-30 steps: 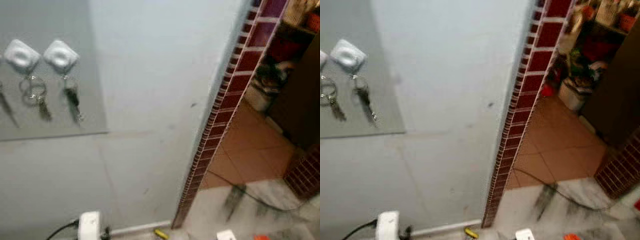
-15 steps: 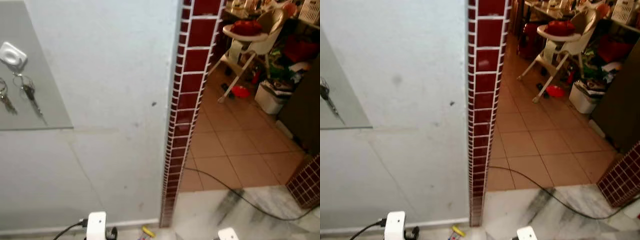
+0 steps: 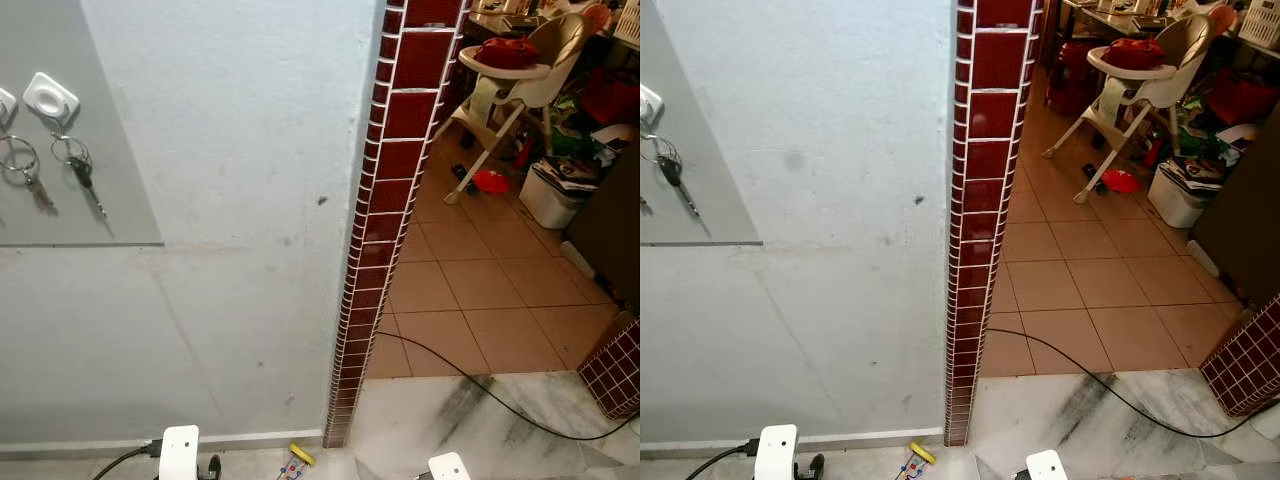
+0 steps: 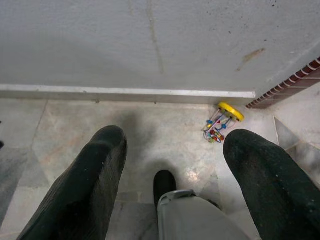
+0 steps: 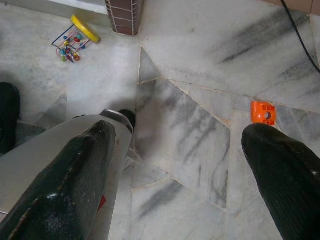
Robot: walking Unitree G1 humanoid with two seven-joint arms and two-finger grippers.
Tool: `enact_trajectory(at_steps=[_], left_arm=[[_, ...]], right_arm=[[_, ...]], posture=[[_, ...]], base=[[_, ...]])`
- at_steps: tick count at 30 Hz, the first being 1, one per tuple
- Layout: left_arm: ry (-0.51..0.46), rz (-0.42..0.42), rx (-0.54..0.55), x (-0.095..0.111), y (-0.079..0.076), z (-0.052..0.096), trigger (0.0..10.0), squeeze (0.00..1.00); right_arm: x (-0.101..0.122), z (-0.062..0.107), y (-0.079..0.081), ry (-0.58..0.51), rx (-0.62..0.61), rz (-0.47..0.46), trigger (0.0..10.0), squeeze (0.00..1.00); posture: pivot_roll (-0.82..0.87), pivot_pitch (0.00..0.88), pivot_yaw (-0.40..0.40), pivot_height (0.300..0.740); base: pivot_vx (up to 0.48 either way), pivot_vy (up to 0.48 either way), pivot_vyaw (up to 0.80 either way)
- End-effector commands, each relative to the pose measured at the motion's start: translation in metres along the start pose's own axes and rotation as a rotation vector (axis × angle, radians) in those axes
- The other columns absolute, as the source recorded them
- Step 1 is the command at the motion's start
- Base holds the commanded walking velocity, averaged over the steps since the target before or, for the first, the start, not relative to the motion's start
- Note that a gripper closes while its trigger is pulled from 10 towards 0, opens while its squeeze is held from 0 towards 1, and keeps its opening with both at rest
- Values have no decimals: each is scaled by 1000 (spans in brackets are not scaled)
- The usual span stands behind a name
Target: Hang keys on a hook
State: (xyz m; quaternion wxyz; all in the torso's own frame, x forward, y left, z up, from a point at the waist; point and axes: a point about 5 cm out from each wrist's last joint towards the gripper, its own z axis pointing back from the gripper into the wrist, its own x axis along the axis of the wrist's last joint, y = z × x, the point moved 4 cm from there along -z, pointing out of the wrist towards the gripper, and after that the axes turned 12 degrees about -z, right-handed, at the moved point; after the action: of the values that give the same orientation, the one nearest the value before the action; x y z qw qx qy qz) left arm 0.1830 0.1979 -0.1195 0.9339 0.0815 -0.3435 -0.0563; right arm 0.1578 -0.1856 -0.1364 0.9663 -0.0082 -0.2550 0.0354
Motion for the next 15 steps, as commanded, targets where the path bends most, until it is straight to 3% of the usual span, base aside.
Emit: enact_trajectory(at_steps=[1, 15], left_arm=[[6, -11, -3, -2, 1, 1, 10000, 0], [13, -35, -21, -7, 0, 2, 10000, 0]], right_arm=[[-13, 2, 0, 45, -3, -4, 10000, 0], [-22, 4, -3, 64, -9, -34, 10000, 0]], posture=[[-78, 0, -3, 728], [-85, 0, 18, 728]], base=[[0, 0, 0], [0, 0, 0]])
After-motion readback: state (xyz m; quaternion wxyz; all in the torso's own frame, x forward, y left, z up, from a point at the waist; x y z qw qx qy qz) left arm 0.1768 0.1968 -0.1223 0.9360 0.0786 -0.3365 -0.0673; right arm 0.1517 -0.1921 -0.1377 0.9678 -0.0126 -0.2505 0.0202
